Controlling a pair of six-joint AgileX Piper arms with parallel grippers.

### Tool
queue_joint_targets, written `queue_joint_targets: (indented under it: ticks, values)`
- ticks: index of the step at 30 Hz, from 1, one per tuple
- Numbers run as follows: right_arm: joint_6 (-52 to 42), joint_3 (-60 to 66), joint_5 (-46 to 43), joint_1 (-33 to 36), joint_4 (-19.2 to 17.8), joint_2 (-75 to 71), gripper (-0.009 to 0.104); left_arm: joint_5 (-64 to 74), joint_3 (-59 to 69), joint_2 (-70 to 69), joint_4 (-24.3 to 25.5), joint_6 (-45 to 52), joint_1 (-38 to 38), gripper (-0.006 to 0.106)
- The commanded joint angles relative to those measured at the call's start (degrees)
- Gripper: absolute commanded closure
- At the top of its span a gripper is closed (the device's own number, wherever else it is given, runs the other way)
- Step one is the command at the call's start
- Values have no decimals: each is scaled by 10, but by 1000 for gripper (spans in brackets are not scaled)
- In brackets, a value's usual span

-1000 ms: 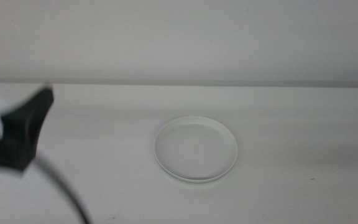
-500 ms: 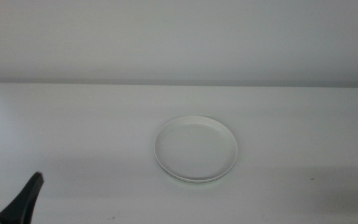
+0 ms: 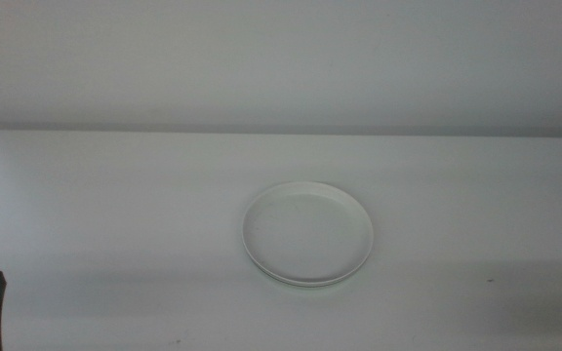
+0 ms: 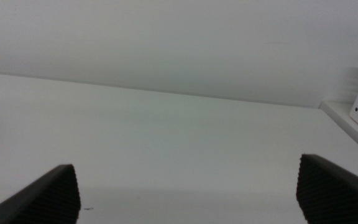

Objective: Stack the three bowls on top of each other.

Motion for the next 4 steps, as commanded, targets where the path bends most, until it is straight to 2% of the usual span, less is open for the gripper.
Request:
queue_joint_targets:
  ticks: [1, 4]
  values:
    - [-3, 25, -3, -4, -2, -22, 2, 1, 23, -24, -5, -3, 5, 7]
    - [-3, 25, -3, -4, -2, -22, 2, 1, 23, -24, -5, -3, 5, 7]
